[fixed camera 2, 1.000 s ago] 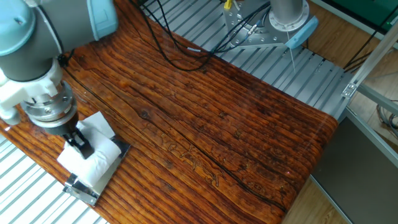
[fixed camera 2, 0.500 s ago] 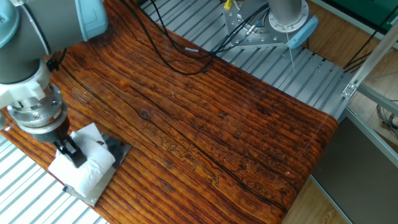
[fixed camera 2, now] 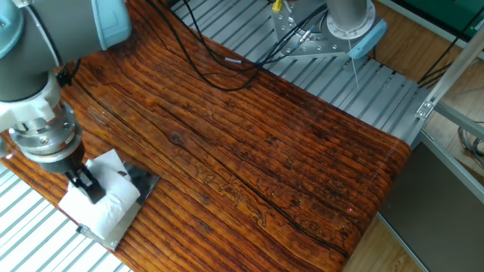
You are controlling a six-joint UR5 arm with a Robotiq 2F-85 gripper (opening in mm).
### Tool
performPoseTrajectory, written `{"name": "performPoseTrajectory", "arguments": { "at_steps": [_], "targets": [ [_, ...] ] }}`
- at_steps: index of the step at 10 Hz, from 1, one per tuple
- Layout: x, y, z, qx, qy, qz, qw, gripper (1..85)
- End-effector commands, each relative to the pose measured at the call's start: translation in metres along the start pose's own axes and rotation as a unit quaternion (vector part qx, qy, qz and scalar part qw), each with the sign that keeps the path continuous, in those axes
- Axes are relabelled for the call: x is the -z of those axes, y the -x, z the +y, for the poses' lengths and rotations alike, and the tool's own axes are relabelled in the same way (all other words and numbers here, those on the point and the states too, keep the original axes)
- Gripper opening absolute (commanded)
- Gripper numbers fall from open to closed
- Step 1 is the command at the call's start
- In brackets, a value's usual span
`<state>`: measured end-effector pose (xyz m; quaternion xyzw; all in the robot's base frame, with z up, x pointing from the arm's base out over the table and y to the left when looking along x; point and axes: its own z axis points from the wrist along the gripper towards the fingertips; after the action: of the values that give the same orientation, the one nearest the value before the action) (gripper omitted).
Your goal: Put the toilet paper on its holder
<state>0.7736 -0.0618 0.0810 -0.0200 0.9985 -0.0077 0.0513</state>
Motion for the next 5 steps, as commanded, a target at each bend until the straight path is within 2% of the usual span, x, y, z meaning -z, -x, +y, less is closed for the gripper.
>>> {"name": "performPoseTrajectory", "arguments": {
  "at_steps": [1,4,5],
  "targets": [
    [-0.003,-0.012,-0.011,0.054,-0.001,0.027,0.9982,25.3],
    [-0.005,-0.02,-0.007,0.066,0.017,0.038,0.9969,45.0],
    [-0.004,-0.024,-0.012,0.064,0.011,0.045,0.9969,46.7]
  ]
}}
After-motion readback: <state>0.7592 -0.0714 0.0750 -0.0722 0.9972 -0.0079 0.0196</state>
